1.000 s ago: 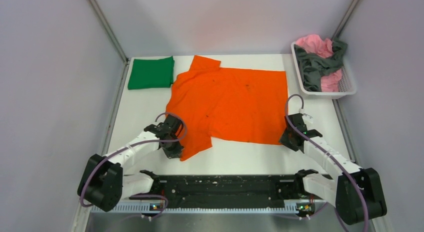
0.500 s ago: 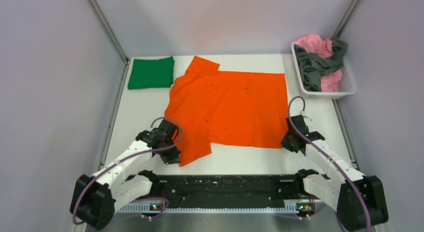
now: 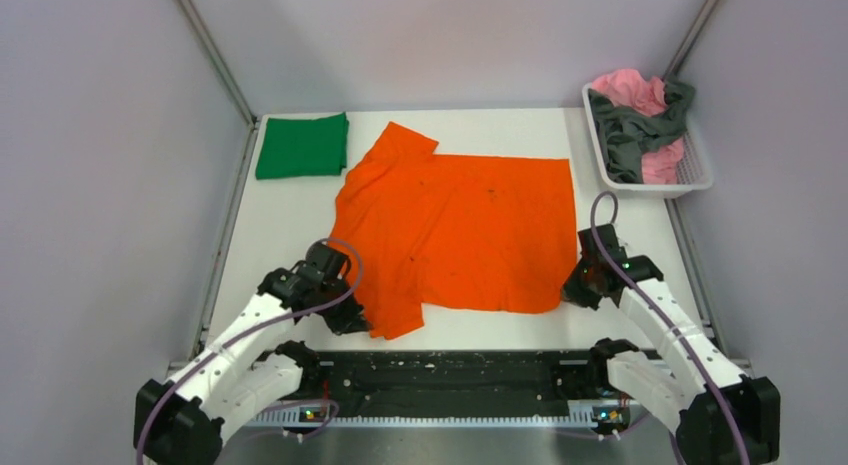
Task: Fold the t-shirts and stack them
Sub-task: Grab the side of the flattened tshirt closest away from the robot with both arms, then fold the flattened tshirt in 1/3 of the way, then grab the side of the flattened tshirt furthest away from the robot with both arms
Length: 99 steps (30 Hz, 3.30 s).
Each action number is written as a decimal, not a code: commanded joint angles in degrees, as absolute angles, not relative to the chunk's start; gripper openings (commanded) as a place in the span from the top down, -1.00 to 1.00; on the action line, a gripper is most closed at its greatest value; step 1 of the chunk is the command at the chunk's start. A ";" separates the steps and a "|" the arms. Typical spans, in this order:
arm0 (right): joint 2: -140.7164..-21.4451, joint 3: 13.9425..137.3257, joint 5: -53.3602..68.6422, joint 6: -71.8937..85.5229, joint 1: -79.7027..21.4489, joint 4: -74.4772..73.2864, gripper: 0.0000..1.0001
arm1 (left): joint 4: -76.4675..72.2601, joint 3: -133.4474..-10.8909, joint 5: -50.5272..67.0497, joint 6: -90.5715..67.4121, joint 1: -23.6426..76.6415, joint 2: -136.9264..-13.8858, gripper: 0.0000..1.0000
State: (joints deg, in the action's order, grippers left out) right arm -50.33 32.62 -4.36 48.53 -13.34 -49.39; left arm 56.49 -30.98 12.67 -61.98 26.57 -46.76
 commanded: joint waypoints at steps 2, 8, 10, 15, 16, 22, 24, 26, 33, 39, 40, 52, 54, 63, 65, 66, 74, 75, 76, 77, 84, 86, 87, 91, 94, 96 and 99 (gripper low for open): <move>-55.92 39.61 -5.36 42.19 -13.38 -44.59 1.00 | 42.66 -42.19 14.39 -54.43 26.72 -58.71 1.00; -64.28 45.66 -1.27 37.51 -10.19 -39.79 1.00 | 41.12 -57.51 8.78 -47.97 24.93 -73.55 1.00; -66.79 47.57 -0.28 36.30 -8.02 -39.00 1.00 | 39.40 -60.34 9.40 -47.70 21.79 -77.05 1.00; -70.80 52.76 -0.50 32.93 -3.77 -38.32 1.00 | 33.60 -66.21 12.53 -46.19 14.23 -83.28 1.00; -71.65 53.87 -0.79 32.25 -3.25 -38.32 1.00 | 33.83 -68.91 12.78 -45.31 13.63 -84.63 1.00; -76.79 58.58 -1.04 30.39 -1.16 -37.95 1.00 | 34.89 -77.30 11.10 -42.33 11.37 -91.10 1.00; -78.30 59.59 -1.10 30.12 -0.60 -37.47 1.00 | 34.27 -78.51 10.50 -41.58 10.58 -92.34 1.00; -79.88 60.72 -1.27 29.98 -0.27 -37.00 1.00 | 33.46 -79.54 10.31 -40.41 9.97 -93.57 1.00; -87.11 64.31 -2.11 29.54 -0.26 -35.66 1.00 | 32.70 -85.36 10.48 -37.00 8.99 -101.04 1.00; -93.69 69.06 -6.15 29.36 -0.26 -35.26 0.18 | 35.49 -94.57 5.85 -34.71 8.21 -108.89 0.29; -94.24 69.89 -7.31 29.78 -0.26 -35.54 -0.07 | 36.80 -96.69 4.48 -34.78 7.98 -110.47 -0.11; -87.23 57.54 7.67 27.72 -6.74 -23.02 -0.54 | 32.96 -82.87 12.22 -38.16 10.11 -104.53 -0.97; -89.14 56.91 9.71 28.23 -8.60 -21.21 -0.56 | 30.82 -78.41 13.76 -38.79 10.54 -104.49 -0.97; -90.48 46.59 10.10 29.94 -9.64 -14.99 -0.59 | 27.44 -65.71 8.33 -39.91 10.55 -104.16 -0.98; -87.77 42.67 8.27 30.10 -9.66 -15.92 -0.60 | 26.68 -60.56 7.55 -40.44 10.55 -101.14 -0.97; -86.41 40.85 7.67 30.25 -9.67 -16.78 -0.60 | 26.81 -58.21 7.09 -40.85 10.55 -98.95 -0.98; -68.53 28.88 7.31 34.82 -9.69 -31.67 -0.60 | 33.79 -41.72 7.11 -44.11 11.35 -81.73 -0.97; -66.08 28.43 7.51 35.08 -9.74 -33.83 -0.60 | 35.91 -40.87 6.70 -44.61 11.60 -79.14 -0.97; -63.76 28.31 7.91 35.18 -9.73 -35.63 -0.60 | 37.91 -40.41 6.65 -45.03 11.94 -76.32 -0.98; -61.98 28.62 8.89 34.97 -9.82 -36.54 -0.60 | 39.65 -40.32 6.53 -45.34 12.22 -73.75 -0.98; -58.77 39.84 6.05 31.65 -9.74 -33.68 -0.97 | 44.47 -55.82 6.74 -42.07 12.72 -70.69 -0.97; -60.05 41.83 1.06 30.67 -9.73 -31.40 -0.97 | 42.43 -61.05 4.65 -40.39 12.74 -74.30 -0.97; -60.99 42.78 -0.88 30.39 -9.68 -29.66 -0.97 | 41.32 -64.08 3.00 -39.64 12.74 -76.78 -0.98; -67.58 46.78 -3.94 28.91 -9.13 -22.06 -0.97 | 40.63 -80.32 -2.32 -34.24 12.75 -91.37 -0.98; -74.49 51.45 -3.93 28.46 -7.41 -20.47 -0.97 | 43.42 -96.47 -4.73 -30.65 12.79 -105.16 -0.97; -78.33 54.07 -3.64 28.32 -6.41 -20.45 -0.97 | 45.47 -107.67 -5.71 -28.37 12.77 -114.34 -0.97; -81.94 56.00 -5.16 27.55 -5.89 -20.09 -0.97 | 48.45 -126.29 -5.42 -25.40 12.79 -127.49 -0.98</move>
State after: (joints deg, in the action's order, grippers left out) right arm -78.81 51.90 -2.15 29.34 -6.94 -22.83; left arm 44.45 -108.03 -2.92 -31.90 12.58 -114.89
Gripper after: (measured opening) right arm 0.985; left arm 0.987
